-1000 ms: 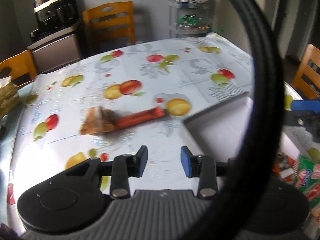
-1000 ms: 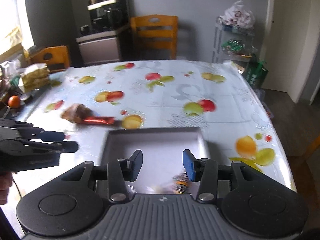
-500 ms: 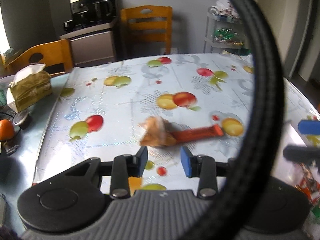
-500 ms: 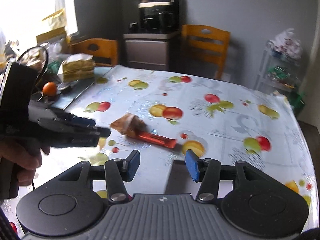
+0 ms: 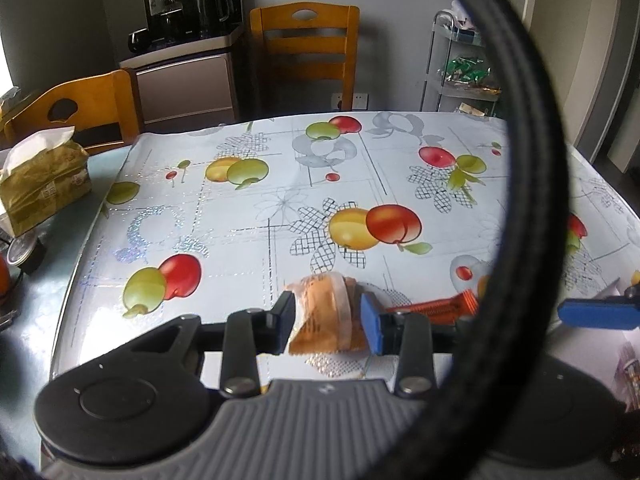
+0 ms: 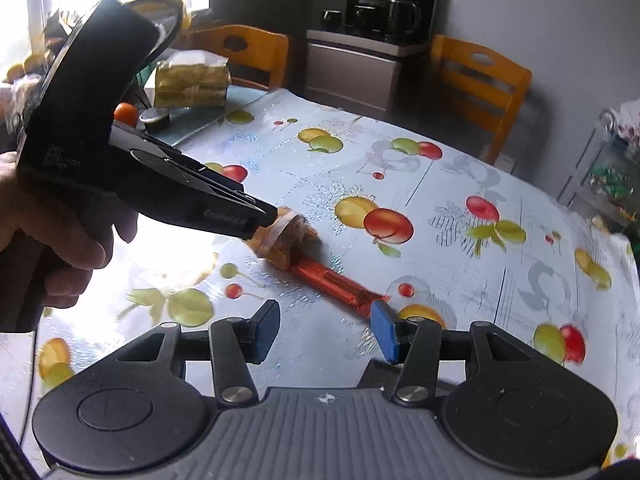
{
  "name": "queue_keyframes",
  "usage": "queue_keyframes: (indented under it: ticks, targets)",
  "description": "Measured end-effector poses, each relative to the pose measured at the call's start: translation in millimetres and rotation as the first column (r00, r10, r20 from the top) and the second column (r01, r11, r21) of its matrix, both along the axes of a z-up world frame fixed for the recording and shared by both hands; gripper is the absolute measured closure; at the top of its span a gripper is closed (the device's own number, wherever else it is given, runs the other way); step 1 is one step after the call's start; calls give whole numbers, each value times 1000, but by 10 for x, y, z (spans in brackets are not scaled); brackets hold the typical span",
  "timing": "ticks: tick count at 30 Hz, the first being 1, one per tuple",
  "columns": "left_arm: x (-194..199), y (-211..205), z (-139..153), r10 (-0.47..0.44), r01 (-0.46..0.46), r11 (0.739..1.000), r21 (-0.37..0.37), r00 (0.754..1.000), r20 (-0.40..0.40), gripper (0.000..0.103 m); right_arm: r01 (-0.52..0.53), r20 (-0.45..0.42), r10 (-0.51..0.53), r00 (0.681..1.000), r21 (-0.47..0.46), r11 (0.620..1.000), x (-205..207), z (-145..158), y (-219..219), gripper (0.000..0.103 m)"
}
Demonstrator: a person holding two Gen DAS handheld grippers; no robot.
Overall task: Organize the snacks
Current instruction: 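Move both tools toward the tan pastry packet and orange chocolate bar, then grasp the tan pastry packet with the left tool while the right tool grasps the orange bar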
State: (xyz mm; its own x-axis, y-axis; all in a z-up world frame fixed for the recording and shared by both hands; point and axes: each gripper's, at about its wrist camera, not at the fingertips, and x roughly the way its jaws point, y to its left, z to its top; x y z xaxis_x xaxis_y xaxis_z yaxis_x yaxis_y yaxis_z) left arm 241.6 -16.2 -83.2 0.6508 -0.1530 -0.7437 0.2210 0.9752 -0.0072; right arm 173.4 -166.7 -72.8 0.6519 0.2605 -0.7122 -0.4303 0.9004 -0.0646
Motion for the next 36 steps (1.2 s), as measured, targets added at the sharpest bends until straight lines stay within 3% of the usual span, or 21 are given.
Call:
queue_keyframes:
  ticks: [13, 23, 36]
  targets:
    - [227, -59, -110, 31, -31, 999, 7, 999, -21, 68, -59, 2, 59, 998, -34, 998, 334, -80, 83, 50]
    - [390, -153, -253, 52, -50, 998, 25, 997, -57, 68, -134, -50, 130, 990, -96, 986, 587, -368, 185, 49]
    - [543, -187, -445, 118, -116, 993, 26, 988, -103, 68, -126, -62, 121, 991, -84, 988, 767, -502, 179, 47]
